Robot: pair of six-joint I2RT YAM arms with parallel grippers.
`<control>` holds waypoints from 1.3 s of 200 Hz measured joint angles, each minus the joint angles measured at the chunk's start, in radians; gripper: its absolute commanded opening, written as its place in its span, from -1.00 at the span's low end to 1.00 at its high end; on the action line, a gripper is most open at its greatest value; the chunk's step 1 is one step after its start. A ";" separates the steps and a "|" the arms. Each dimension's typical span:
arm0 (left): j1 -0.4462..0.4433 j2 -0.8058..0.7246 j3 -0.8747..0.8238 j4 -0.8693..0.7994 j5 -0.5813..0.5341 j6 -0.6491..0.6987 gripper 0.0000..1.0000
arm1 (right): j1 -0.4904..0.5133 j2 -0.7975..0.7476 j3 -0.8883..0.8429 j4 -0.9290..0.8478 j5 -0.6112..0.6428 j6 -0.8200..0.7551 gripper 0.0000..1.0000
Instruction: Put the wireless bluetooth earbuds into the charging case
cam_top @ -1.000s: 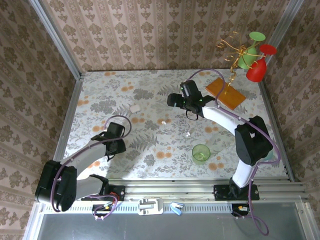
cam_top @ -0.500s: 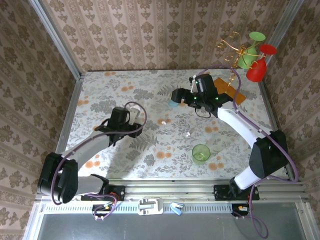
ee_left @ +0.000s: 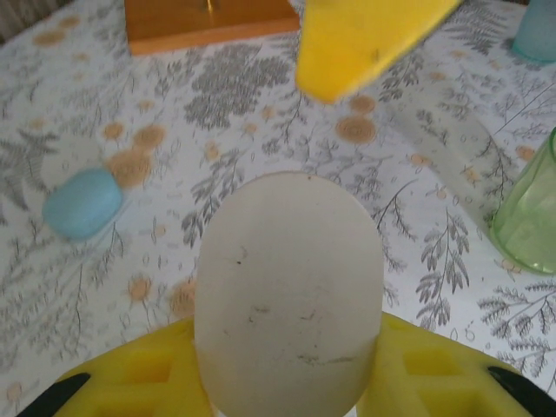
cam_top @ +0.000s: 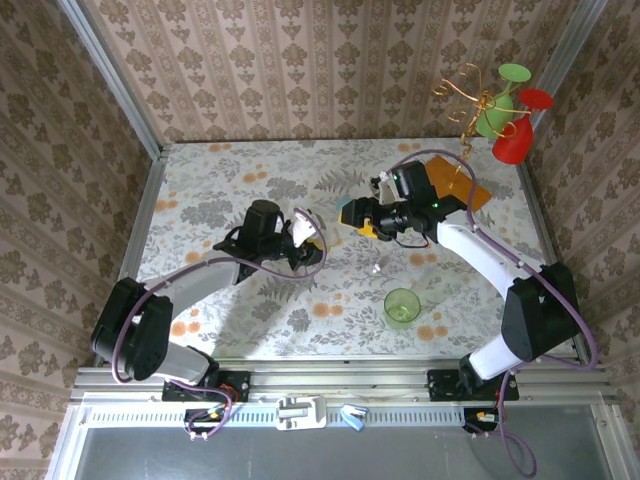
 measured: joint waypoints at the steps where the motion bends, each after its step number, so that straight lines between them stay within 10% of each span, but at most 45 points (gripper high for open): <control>1: 0.000 0.000 0.001 0.002 0.001 0.002 -0.31 | 0.000 0.000 -0.001 0.000 -0.001 0.001 0.46; 88: -0.037 0.002 0.008 0.084 0.012 0.083 -0.29 | 0.041 -0.010 -0.059 0.077 -0.065 0.081 0.12; 128: -0.039 0.002 0.006 0.087 -0.040 0.069 -0.33 | 0.040 -0.010 -0.060 0.069 -0.040 0.072 0.37; 260: -0.090 -0.045 -0.145 -0.325 -0.600 -0.764 -0.16 | 0.048 -0.023 -0.072 0.030 0.172 -0.055 0.51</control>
